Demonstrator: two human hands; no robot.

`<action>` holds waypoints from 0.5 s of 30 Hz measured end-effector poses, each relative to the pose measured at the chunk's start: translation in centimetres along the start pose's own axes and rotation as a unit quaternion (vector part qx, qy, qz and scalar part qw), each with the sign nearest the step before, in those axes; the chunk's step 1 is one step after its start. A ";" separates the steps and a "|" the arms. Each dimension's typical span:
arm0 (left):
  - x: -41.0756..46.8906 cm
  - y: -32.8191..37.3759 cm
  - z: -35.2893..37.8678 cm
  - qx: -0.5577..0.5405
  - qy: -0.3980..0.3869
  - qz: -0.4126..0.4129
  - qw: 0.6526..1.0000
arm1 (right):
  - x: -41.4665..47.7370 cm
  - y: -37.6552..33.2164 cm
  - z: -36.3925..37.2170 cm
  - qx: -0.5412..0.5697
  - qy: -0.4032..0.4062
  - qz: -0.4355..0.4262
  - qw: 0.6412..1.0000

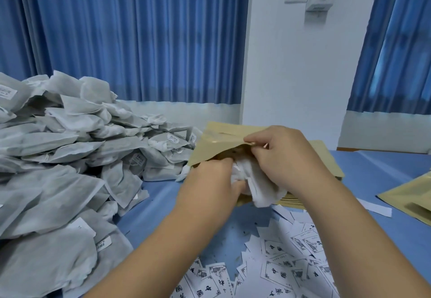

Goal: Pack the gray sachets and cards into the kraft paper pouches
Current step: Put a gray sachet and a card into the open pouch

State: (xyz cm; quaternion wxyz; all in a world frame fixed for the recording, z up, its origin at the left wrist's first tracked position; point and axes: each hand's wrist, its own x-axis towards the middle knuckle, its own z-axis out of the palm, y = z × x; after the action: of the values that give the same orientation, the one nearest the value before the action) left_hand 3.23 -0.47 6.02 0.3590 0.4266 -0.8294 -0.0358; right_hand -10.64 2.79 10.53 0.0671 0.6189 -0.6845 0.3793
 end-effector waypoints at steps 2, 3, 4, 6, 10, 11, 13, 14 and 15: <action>-0.1 -0.2 0.1 0.118 0.025 0.009 0.993 | -0.1 0.1 0.4 -0.024 -0.028 0.008 0.999; 0.0 -0.2 0.0 0.133 0.040 0.014 0.990 | -0.1 0.2 0.4 -0.029 -0.034 0.012 0.999; 0.0 -0.2 -0.2 0.125 0.057 0.024 0.990 | 0.0 0.3 0.4 -0.030 -0.037 0.017 0.999; 0.1 -0.2 -0.4 0.086 0.078 0.045 0.992 | 0.1 0.5 0.2 -0.027 -0.039 0.026 0.999; 0.7 -1.1 -0.8 -0.005 0.060 0.016 0.998 | 0.3 0.8 -0.2 -0.019 -0.031 0.033 0.999; 0.8 -1.4 -1.0 -0.014 0.040 0.001 0.999 | 0.3 0.9 -0.1 -0.018 -0.029 0.033 0.999; 1.0 -2.0 -1.1 -0.048 0.001 -0.026 0.999 | 0.4 1.0 -0.1 -0.017 -0.028 0.033 0.999; 1.1 -2.3 -1.2 -0.087 -0.015 -0.036 0.995 | 0.3 1.1 -0.1 -0.016 -0.028 0.032 0.999; 1.1 -2.7 -1.2 -0.134 -0.030 -0.044 0.989 | 0.3 1.2 -0.1 -0.016 -0.028 0.029 0.999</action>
State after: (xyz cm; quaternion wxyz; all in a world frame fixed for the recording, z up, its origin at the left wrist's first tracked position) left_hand 5.41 -2.66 6.55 0.3857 0.4095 -0.8079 -0.1757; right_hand -11.78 2.52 10.26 0.0466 0.6077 -0.7099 0.3529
